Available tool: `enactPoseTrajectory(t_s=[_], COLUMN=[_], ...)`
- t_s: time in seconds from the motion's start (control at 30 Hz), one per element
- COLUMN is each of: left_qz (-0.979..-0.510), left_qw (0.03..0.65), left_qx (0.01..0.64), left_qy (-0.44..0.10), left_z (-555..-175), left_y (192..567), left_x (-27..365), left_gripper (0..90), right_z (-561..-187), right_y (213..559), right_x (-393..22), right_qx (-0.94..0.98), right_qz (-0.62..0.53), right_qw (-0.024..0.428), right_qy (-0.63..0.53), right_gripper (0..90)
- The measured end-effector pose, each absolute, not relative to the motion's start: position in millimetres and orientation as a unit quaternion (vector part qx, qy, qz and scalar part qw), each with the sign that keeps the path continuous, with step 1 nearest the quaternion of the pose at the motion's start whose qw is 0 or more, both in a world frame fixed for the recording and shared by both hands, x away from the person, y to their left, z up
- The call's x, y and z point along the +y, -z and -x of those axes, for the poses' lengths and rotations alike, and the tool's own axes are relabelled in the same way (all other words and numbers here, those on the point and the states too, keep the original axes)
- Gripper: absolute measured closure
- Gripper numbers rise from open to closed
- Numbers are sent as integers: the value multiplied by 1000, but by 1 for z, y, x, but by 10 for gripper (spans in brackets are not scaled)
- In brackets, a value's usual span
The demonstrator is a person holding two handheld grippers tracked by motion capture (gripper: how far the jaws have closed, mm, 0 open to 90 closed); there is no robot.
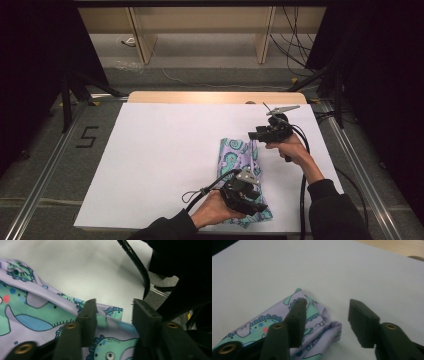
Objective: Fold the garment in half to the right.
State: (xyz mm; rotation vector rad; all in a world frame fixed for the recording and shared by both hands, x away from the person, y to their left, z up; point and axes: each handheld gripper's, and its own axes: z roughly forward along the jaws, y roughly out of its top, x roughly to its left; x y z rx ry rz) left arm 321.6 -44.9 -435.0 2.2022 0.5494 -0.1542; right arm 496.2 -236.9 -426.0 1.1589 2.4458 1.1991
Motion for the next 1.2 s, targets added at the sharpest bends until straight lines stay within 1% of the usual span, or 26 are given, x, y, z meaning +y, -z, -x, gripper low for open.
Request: enactPoseTrajectory(t_s=[0.1, 0.23, 0.33, 0.43, 0.53, 0.63, 0.73, 0.9, 1.03, 1.2], left_qz=[-871, -862, -850, -838, -833, -829, -826, -823, -829, -826], left_qw=[434, 440, 441, 435, 420, 407, 399, 389, 374, 373], left_qx=[226, 254, 288, 328, 359, 383, 398, 413, 414, 418], left_qy=[48, 3, -15, -28, -34, -21, 0, 32, 46, 61], left_z=[-321, -323, -326, -328, -329, -328, -327, -324, -322, -321], left_y=[426, 416, 415, 419, 428, 440, 450, 461, 467, 470], left_x=[-34, -16, 1, 20, 36, 50, 56, 55, 53, 54], left_gripper=[442, 373, 338, 302, 277, 263, 256, 228, 230, 261], right_z=[-487, -480, -477, -476, -477, -479, -481, -487, -492, -494], right_y=[419, 416, 416, 417, 419, 423, 430, 442, 448, 453], right_x=[-231, -225, -221, -215, -211, -207, -203, -205, -210, -221], right_qx=[831, 837, 841, 843, 844, 846, 849, 853, 852, 856], right_qz=[-387, -388, -391, -394, -395, -401, -410, -424, -438, -441], right_qw=[121, 137, 143, 160, 157, 155, 148, 121, 99, 99], right_qy=[-382, -359, -344, -330, -327, -316, -298, -279, -270, -252], right_gripper=[390, 344, 324, 318, 316, 318, 339, 355, 372, 381])
